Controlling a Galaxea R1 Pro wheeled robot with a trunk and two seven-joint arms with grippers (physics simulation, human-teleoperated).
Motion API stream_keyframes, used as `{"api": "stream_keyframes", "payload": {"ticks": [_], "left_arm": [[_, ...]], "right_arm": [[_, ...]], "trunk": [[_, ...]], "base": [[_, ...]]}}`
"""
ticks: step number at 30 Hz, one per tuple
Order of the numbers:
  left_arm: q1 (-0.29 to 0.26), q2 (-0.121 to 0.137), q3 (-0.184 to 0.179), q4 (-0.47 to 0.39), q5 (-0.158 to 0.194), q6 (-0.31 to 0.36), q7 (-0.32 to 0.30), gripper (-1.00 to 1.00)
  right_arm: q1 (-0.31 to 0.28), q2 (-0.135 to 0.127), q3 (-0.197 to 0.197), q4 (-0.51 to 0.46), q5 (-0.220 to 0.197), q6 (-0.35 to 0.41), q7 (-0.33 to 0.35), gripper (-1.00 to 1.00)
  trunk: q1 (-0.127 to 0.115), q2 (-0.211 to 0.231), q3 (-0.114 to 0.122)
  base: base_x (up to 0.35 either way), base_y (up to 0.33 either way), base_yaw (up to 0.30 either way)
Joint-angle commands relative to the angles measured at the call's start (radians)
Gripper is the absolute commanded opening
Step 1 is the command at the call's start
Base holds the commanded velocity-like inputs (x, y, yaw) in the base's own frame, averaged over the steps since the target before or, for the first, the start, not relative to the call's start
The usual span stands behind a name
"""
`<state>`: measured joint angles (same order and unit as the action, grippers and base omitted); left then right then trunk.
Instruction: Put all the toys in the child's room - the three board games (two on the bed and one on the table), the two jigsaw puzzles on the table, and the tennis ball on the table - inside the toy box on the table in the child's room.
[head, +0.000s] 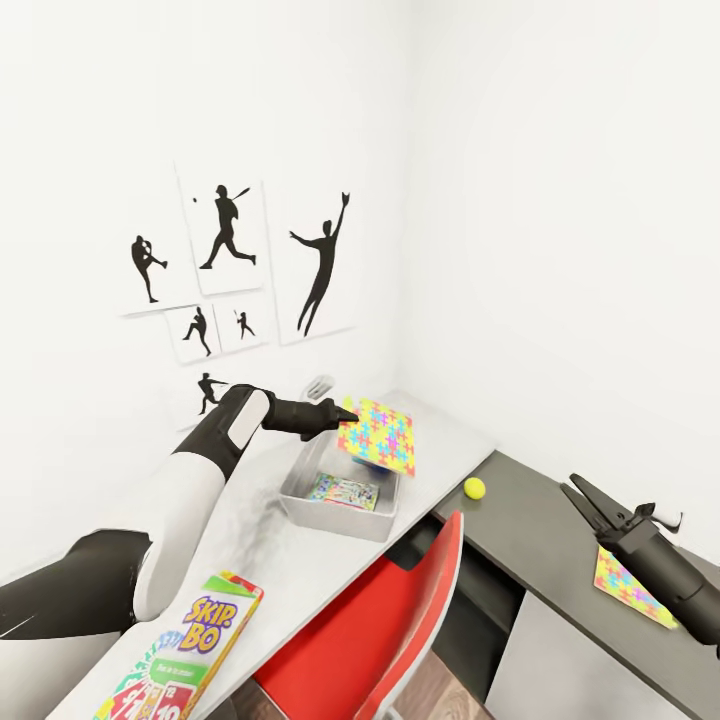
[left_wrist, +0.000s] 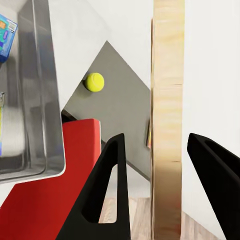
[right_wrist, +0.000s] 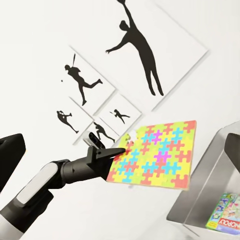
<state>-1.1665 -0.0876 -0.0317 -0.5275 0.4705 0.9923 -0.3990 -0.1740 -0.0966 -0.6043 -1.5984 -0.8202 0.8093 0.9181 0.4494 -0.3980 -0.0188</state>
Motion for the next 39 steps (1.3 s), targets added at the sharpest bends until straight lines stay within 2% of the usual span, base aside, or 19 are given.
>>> {"api": "stream_keyframes", "payload": {"ticks": [1, 13, 21, 30, 39], "left_arm": [[-0.001, 0.000, -0.001, 0.000, -0.008, 0.001, -0.008, -1.00], [-0.001, 0.000, -0.002, 0.000, -0.008, -0.001, -0.007, -1.00], [0.001, 0.000, -0.003, 0.000, -0.008, -0.038, -0.006, -1.00], [0.001, -0.001, -0.002, 0.000, -0.006, -0.041, 0.039, -1.00], [0.001, -0.007, -0.001, 0.000, -0.006, -0.041, 0.045, -1.00]], "right_arm": [[-0.001, 0.000, -0.001, 0.000, -0.002, 0.005, 0.001, 1.00], [-0.001, 0.000, 0.000, 0.000, -0.001, 0.005, 0.001, 1.00], [-0.001, 0.000, 0.000, 0.000, 0.000, 0.006, 0.001, 1.00], [-0.001, 0.000, 0.000, 0.000, 0.000, 0.006, 0.001, 1.00], [-0.001, 0.000, 0.000, 0.000, -0.001, 0.007, 0.002, 1.00]], "trunk": [[0.001, -0.002, -0.002], [0.001, -0.002, -0.002], [0.001, -0.002, -0.002], [0.001, -0.002, -0.002], [0.001, -0.002, -0.002]], "base": [[0.031, 0.085, 0.000], [0.033, 0.109, 0.000], [0.001, 0.128, 0.000], [0.025, 0.027, 0.000], [0.018, 0.010, 0.000]]}}
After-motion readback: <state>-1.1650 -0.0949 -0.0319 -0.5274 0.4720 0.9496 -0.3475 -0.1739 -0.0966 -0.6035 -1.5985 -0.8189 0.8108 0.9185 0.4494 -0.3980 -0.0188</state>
